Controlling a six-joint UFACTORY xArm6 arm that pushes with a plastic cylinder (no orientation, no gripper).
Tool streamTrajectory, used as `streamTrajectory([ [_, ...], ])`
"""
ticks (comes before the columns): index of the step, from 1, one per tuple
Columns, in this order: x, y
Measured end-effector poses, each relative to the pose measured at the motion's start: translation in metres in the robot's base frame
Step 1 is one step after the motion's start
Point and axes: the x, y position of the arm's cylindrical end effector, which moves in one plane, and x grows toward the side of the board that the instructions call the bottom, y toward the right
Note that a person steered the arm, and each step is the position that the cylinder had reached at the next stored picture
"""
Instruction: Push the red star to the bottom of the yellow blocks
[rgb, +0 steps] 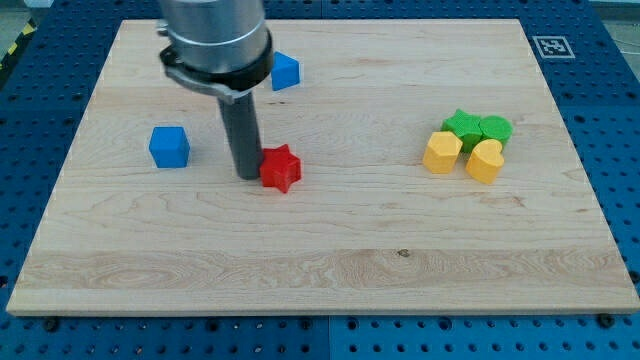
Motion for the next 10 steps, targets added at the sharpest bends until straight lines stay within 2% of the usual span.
streamTrajectory([
  [3, 0.0, 0.1],
  [6, 0.016, 0.117],
  [10, 0.022, 0.185],
])
